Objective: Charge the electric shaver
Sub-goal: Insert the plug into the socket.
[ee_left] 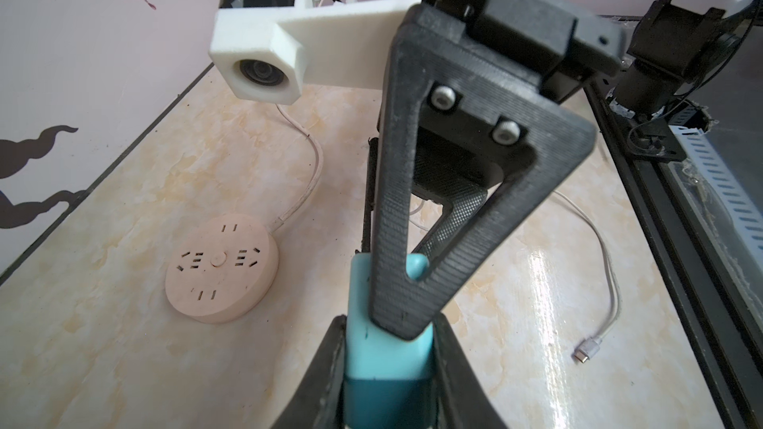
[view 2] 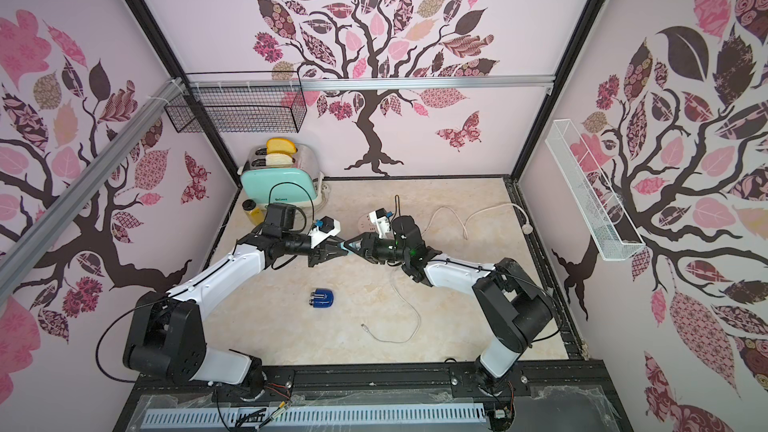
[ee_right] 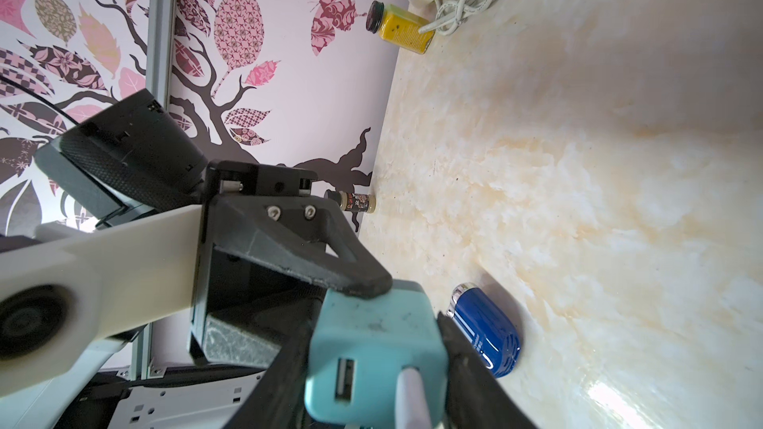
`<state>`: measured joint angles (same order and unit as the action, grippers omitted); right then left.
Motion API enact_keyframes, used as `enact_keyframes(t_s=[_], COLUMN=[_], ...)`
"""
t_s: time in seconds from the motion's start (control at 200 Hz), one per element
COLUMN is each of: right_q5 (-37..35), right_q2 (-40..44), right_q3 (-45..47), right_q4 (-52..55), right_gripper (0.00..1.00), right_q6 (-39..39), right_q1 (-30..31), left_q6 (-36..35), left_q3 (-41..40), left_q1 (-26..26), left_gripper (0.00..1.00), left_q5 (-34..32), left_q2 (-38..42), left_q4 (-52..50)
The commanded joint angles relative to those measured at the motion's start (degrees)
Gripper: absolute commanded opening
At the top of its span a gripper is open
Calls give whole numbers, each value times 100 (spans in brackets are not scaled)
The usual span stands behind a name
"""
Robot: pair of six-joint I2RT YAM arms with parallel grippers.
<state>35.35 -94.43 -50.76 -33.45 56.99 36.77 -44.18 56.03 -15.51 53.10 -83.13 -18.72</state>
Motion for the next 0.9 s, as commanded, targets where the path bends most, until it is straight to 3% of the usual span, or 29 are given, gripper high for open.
enact_keyframes(t_s=[0.0, 0.03, 0.075, 0.11, 0.125, 0.275, 0.41, 0.555, 0.685, 0.895], right_q5=[-122, -190, -372, -555, -640, -1635, -2318, -2999, -3207, -3310], right_q2=[60, 78, 75, 43, 21, -491, -1225, -1847, -2202, -2470], right_q3=[-307, -418, -681, -917, -1021, -2035, -2817, -3468, -3752, -3838], right_q4=[547, 832, 1485, 1969, 2178, 3518, 4029, 4422, 4495, 4316], right_gripper=[13, 11, 8, 7, 6, 0, 0, 0, 0, 0], right_q6=[-537, -806, -1320, -1741, -1923, -3214, -3766, -4284, -4485, -4717], right_q1=[-419, -517, -646, -718, -738, -779, -780, -743, -727, -569], left_q6=[-99, -80, -49, 23, 50, 401, 917, 1685, 2160, 2320], left_q3=[-80, -128, -177, -182, -188, -606, -882, -1237, -1524, -1661], left_q1=[123, 156, 241, 312, 339, 434, 465, 465, 527, 684], left_gripper=[59, 71, 75, 95, 98, 98, 98, 98, 98, 98], left_q5=[-101, -204, -320, -426, -472, -976, -1251, -2120, -2706, -2867], left_q2=[217, 302, 433, 533, 570, 1085, 1253, 1423, 1513, 1460], left_q4=[-152, -172, -290, -405, -463, -188, 258, 1019, 1573, 1737])
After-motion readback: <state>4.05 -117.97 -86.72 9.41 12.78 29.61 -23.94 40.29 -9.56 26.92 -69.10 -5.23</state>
